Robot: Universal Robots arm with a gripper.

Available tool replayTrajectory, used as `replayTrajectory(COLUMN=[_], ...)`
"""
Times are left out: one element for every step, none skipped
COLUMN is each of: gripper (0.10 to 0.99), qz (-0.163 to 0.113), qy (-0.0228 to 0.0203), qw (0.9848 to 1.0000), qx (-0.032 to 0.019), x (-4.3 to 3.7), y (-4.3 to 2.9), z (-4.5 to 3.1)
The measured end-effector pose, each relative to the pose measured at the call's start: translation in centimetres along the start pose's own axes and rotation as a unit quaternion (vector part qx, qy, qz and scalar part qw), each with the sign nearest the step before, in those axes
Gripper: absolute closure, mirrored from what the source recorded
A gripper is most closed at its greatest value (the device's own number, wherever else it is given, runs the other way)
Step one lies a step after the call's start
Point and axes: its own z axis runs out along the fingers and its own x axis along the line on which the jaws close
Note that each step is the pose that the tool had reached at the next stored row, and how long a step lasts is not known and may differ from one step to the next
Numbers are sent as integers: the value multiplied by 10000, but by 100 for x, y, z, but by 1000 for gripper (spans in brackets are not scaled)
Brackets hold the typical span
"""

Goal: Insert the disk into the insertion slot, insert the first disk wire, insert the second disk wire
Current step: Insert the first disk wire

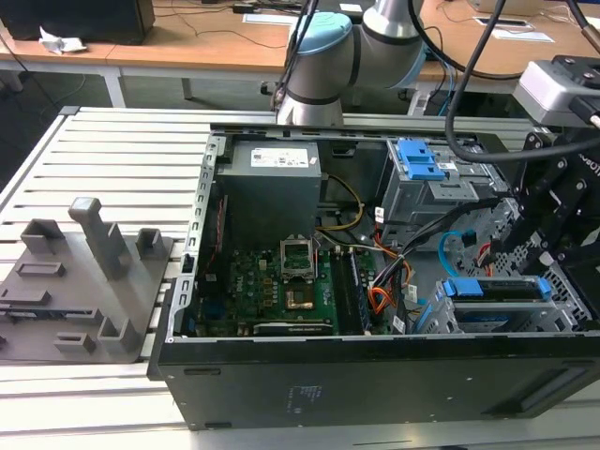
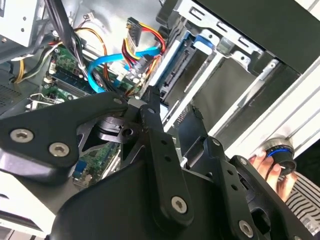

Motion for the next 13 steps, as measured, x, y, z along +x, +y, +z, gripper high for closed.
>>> replayTrajectory(gripper=[667,667,667,667,667,667,667,667,667,667,667,667,667], qz=[0,0,0,0,0,0,0,0,0,0,0,0,0], qy=[0,0,1,0,0,0,0,1,0,0,0,0,0], qw=[10000,10000,10000,10000,10000,10000,10000,10000,10000,10000,10000,10000,10000], qx=[0,0,0,0,0,0,0,0,0,0,0,0,0], x=[-41,-60,-78,-107,-140,-158,-172,-193,-203,-213,-231,-238,-243], y=[1,1,1,2,3,3,3,3,4,4,4,4,4], z=[0,0,-1,0,0,0,-1,-1,-1,-1,2,8,16])
